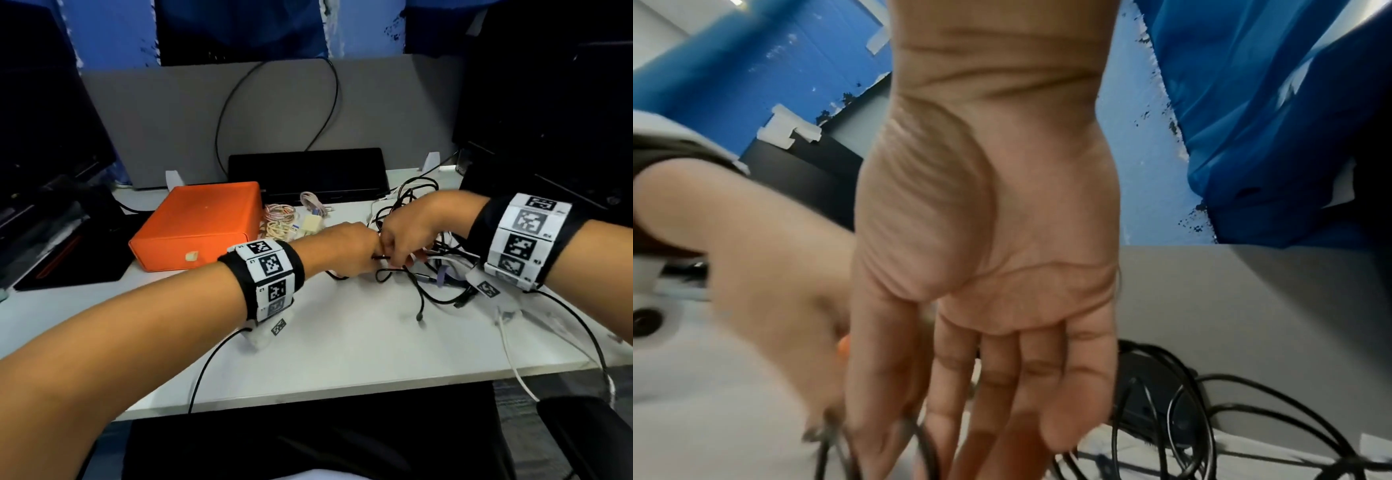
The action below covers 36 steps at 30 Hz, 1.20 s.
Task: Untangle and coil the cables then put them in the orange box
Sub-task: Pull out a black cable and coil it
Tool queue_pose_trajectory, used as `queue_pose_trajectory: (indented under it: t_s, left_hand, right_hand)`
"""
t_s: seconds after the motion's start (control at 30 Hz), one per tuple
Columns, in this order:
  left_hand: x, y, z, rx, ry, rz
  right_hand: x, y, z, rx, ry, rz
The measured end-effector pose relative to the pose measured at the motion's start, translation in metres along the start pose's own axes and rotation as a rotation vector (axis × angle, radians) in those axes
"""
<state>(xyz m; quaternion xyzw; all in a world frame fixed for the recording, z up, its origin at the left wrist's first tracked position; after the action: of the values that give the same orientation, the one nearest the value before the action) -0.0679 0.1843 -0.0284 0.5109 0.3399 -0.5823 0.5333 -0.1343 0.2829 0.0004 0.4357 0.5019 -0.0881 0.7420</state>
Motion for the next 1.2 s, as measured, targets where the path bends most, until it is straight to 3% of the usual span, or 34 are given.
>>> queue_pose_trajectory:
  t_s: [0.2,0.37,0.43,0.57,0.63,0.7,0.77,0.93,1.1,1.2]
  left_hand:
    - [-0.019,0.008,0.015,-0.075,0.272,-0.037]
    - [-0.044,0.028,0.006,-0.093,0.067,-0.398]
    - [-0.046,0.037,-0.008,-0.041,0.072,-0.459]
    - [-0.012,0.024,-0.026,0.139,0.028,-0.048]
    - [-0.006,0.02,-0.025,0.222,0.081,0.046]
    - [-0.02,0.024,-0.019,0.217,0.287,0.074]
    - [-0.048,0.034,-0.004,0.184,0.392,0.002]
    - [-0.113,0.072,0.056,0.14,0.489,-0.285]
    - [-0.159,0.119,0.103,0.096,0.879,-0.695]
    - [-0.17,0.132,0.118,0.055,0.968,-0.739]
  right_hand:
    - [-0.039,0.023,-0.012,-0.042,-0.148,-0.111]
    - [-0.054,0.024,-0.025,-0.028,-0.122,-0.202]
    - [-0.054,0.022,-0.029,0.003,-0.11,-0.22]
    - [-0.038,0.005,-0.027,-0.018,-0.248,-0.138]
    - [-0.022,-0.008,-0.024,-0.019,-0.28,-0.03]
    - [-0.009,-0.02,-0.03,0.026,-0.213,0.015]
    - [-0.005,-0.029,-0.044,0.101,-0.184,-0.009]
    - [-0.025,-0.025,-0.063,0.199,-0.414,-0.123]
    - [-0.028,-0.018,-0.094,0.28,-0.031,-0.152]
    - [-0.022,-0.047,-0.128,0.286,0.097,-0.088]
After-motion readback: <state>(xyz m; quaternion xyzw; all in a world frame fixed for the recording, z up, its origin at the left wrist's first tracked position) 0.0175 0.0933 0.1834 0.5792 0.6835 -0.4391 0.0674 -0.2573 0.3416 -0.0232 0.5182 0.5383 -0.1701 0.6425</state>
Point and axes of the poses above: each hand's wrist, its own y-axis away from the middle knuckle, its own x-axis out of the palm, z = x × y, the point moved 3 cm from there along -y, towards the middle knuckle, and after that the axes turned 12 degrees about -y, right-handed, at the moved point
